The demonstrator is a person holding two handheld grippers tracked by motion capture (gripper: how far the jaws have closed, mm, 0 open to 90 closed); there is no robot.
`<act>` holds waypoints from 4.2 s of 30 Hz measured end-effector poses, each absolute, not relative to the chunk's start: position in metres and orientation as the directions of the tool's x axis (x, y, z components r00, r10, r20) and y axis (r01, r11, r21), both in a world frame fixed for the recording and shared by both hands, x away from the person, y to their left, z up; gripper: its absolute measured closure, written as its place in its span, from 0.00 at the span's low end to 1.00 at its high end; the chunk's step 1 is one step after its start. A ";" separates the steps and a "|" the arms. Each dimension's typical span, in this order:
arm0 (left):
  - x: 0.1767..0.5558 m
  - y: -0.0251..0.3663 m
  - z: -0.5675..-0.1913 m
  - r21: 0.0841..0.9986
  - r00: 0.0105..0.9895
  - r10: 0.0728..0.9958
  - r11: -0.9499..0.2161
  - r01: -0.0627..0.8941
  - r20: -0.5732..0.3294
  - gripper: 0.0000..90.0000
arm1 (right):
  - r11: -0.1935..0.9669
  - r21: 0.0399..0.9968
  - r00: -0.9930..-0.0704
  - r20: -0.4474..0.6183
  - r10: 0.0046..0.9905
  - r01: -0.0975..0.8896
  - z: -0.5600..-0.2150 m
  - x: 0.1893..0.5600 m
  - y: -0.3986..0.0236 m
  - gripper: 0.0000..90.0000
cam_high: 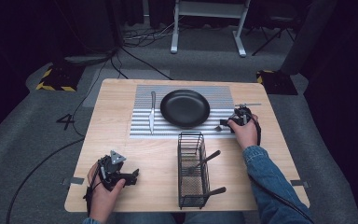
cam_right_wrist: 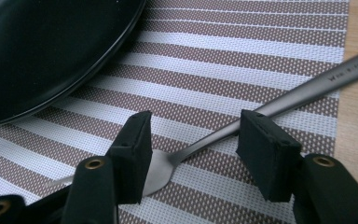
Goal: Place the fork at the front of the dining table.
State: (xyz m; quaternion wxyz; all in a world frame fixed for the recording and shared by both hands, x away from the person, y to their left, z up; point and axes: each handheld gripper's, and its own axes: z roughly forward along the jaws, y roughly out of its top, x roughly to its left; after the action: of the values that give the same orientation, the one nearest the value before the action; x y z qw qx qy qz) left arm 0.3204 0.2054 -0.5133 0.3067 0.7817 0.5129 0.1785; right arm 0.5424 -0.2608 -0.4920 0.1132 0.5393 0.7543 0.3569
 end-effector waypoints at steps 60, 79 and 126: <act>0.321 0.205 -0.513 0.662 0.420 0.907 -0.295 0.689 -0.033 0.00 | 0.379 0.673 -0.510 -0.003 0.860 0.635 -0.491 0.566 -0.236 0.83; 0.321 0.205 -0.513 0.662 0.420 0.907 -0.295 0.689 -0.033 0.00 | 0.361 0.661 -0.484 0.005 0.875 0.658 -0.490 0.574 -0.248 0.87; 0.324 0.207 -0.513 0.662 0.450 0.892 -0.316 0.679 -0.036 0.00 | 0.318 0.772 -0.564 0.062 0.824 0.550 -0.401 0.436 -0.317 0.46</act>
State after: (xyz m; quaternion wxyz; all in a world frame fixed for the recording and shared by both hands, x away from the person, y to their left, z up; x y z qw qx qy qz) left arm 0.3242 0.2073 -0.5132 0.3105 0.7930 0.4954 0.1713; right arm 0.4356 -0.3170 -0.4014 0.1749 0.4331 0.7928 0.3917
